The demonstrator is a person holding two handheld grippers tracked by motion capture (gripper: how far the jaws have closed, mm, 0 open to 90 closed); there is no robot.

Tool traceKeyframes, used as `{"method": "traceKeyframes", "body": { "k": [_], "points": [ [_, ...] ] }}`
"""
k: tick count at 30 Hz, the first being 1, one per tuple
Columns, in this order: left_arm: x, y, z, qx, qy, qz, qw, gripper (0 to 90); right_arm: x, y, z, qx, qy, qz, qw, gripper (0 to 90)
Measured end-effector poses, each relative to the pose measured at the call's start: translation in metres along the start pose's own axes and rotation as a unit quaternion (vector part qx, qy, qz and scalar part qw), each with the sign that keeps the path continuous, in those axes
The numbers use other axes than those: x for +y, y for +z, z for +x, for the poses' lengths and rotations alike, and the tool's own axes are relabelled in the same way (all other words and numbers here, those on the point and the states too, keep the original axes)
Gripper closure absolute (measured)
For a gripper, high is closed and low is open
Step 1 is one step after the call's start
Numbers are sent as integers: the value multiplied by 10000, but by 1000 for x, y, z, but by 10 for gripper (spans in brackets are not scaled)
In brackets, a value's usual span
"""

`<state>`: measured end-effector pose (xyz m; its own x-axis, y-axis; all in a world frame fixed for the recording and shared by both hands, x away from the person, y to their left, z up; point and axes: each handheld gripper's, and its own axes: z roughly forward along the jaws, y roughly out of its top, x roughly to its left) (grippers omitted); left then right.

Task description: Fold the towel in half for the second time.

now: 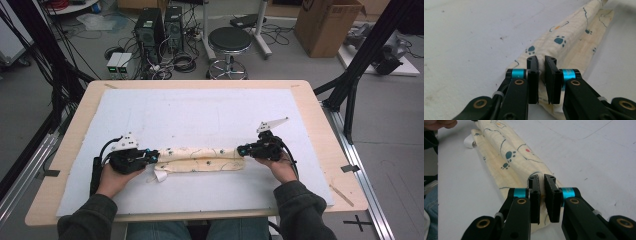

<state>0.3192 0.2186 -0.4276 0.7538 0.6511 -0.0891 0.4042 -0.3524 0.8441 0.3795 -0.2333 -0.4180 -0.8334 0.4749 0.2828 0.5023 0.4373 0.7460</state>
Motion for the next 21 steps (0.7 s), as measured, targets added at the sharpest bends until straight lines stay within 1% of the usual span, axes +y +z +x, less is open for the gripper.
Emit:
{"method": "traceKeyframes", "body": {
  "k": [2, 4, 9, 10, 12, 15, 16, 18, 20, 21],
  "points": [
    [-2, -1, 0, -19, 5, 45, 10000, 818, -2, 1, 2, -9, -35, 41, 10000, 833],
    [-2, -2, -1, -24, -10, -4, 10000, 824, -3, 2, 4, -1, -55, 80, 10000, 833],
    [-4, -3, -4, -71, 42, 22, 10000, 839, -6, 2, 5, -27, -80, 59, 9999, 830],
    [-4, -3, -4, -92, 69, 73, 9999, 840, -7, 2, 6, -4, -81, 75, 9999, 827],
    [-5, -3, -5, -102, 85, 88, 9999, 840, -7, 1, 7, -11, -111, 65, 9999, 822],
    [-8, -4, -7, -138, 71, 85, 9998, 838, -10, 1, 9, -9, -94, 98, 9999, 814],
    [-9, -4, -7, -155, 61, 99, 9998, 837, -11, 1, 9, -2, -121, 97, 9999, 808],
    [-11, -5, -9, -194, 64, 136, 9997, 827, -15, 2, 9, -2, -84, 120, 9999, 797],
    [-11, -6, -11, -259, 115, 181, 9994, 816, -17, 2, 10, -3, -73, 150, 9999, 780],
    [-11, -6, -12, -288, 131, 192, 9993, 810, -18, 2, 10, -4, -66, 122, 9999, 776]
  ]
}}
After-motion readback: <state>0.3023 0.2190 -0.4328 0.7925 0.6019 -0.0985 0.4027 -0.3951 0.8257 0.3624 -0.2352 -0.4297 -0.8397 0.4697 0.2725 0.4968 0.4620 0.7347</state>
